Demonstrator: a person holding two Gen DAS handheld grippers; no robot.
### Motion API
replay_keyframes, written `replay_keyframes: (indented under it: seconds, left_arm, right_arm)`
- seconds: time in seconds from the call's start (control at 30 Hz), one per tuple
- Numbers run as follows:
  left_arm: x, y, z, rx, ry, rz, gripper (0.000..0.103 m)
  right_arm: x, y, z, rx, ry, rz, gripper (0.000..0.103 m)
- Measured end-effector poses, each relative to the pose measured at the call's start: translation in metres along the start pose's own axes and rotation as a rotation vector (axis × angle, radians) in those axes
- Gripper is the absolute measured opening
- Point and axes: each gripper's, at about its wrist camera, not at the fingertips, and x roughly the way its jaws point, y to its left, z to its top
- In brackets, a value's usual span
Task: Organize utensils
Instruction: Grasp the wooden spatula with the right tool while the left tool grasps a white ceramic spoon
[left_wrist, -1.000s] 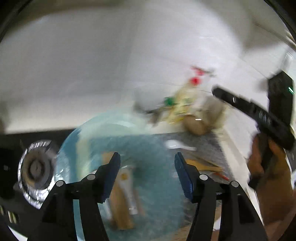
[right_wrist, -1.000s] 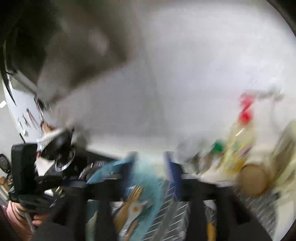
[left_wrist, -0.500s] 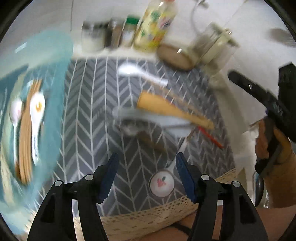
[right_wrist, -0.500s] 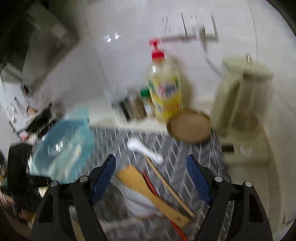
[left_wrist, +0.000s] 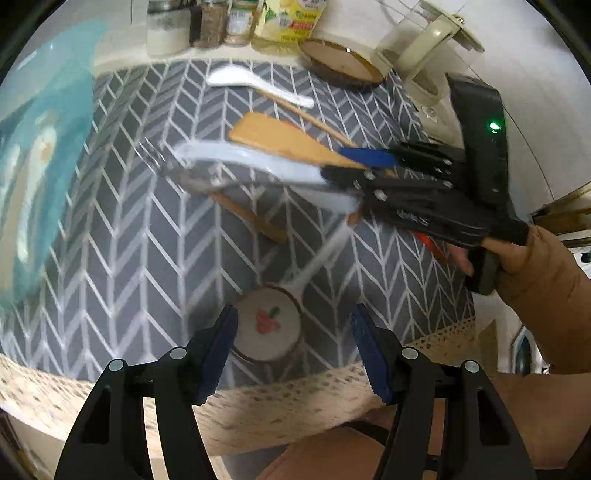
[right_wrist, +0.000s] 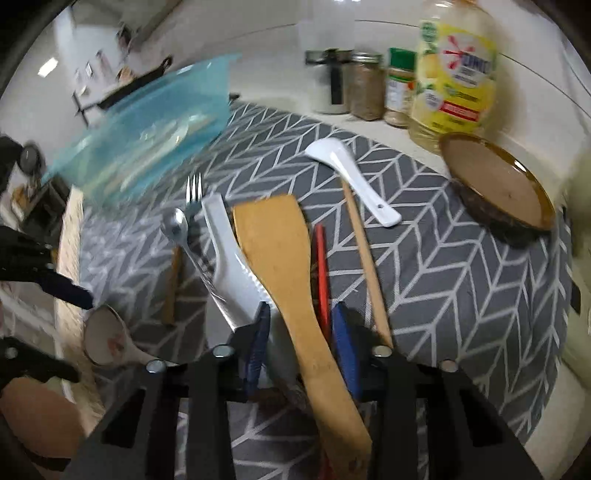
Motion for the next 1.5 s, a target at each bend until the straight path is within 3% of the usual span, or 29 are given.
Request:
replay_keyframes:
  seconds: [0.07, 0.13, 0.27, 0.4, 0.53, 0.7, 0.8, 0.9, 0.97, 1.07, 1.13, 1.17, 1.2, 1.23, 1.33, 1.5]
  left_arm:
    - [0.009, -0.003, -0.005, -0.014, 0.035, -0.010, 0.053]
    - [0.015, -0.004, -0.009, -0.032, 0.054, -0.039, 0.049]
    - [0.020, -0.001, -0.011, -0.035, 0.052, 0.032, 0.038]
    - [0.017, 0.009, 0.000, 0.002, 0.003, 0.083, 0.037]
    - [0.020, 0.020, 0.024, 0.089, -0.069, 0.164, 0.043]
    - [0.006, 0.031, 0.050, 0.040, -0.124, 0.167, 0.044]
    - [-0.018, 0.034, 0.043, -0.031, -0.158, 0.166, 0.045]
    - [-0.031, 0.051, 0.026, -0.226, -0.172, 0.138, 0.045]
    - [-0.026, 0.069, 0.015, -0.372, -0.173, 0.100, 0.045]
    - [-0.008, 0.083, 0.010, -0.469, -0.153, 0.054, 0.044]
    - [-0.003, 0.078, 0.013, -0.446, -0.200, 0.063, 0.044]
    - [-0.001, 0.072, 0.017, -0.417, -0.210, 0.081, 0.036]
    - [0.001, 0.069, 0.020, -0.404, -0.210, 0.102, 0.017]
    - [0.004, 0.067, 0.023, -0.402, -0.195, 0.129, 0.009]
    - [-0.002, 0.066, 0.028, -0.416, -0.199, 0.079, 0.006]
    - [-0.050, 0.041, 0.036, -0.283, -0.278, 0.089, 0.006]
  right_arm:
    - [-0.001, -0.001, 0.000, 0.002, 0.001, 0.004, 0.022]
    - [-0.004, -0.003, -0.001, 0.017, -0.002, -0.010, 0.018]
    - [-0.009, -0.008, -0.006, 0.045, -0.005, -0.009, 0.018]
    - [-0.013, -0.011, -0.013, 0.064, -0.011, -0.006, 0.018]
    - [-0.016, -0.012, -0.020, 0.107, -0.022, -0.006, 0.018]
    - [-0.018, -0.010, -0.025, 0.160, -0.034, -0.015, 0.018]
    - [-0.018, -0.010, -0.027, 0.187, -0.044, -0.017, 0.018]
    - [-0.018, -0.012, -0.028, 0.209, -0.052, -0.013, 0.018]
    - [-0.018, -0.012, -0.028, 0.218, -0.056, -0.012, 0.018]
    - [-0.018, -0.012, -0.028, 0.220, -0.056, -0.014, 0.018]
    - [-0.017, -0.010, -0.027, 0.218, -0.054, -0.019, 0.018]
    - [-0.016, -0.009, -0.026, 0.215, -0.053, -0.023, 0.018]
    - [-0.015, -0.008, -0.025, 0.207, -0.053, -0.030, 0.018]
    - [-0.014, -0.007, -0.023, 0.198, -0.053, -0.036, 0.018]
    - [-0.014, -0.006, -0.021, 0.215, -0.061, -0.041, 0.018]
    - [-0.036, -0.032, -0.027, 0.483, -0.149, 0.119, 0.018]
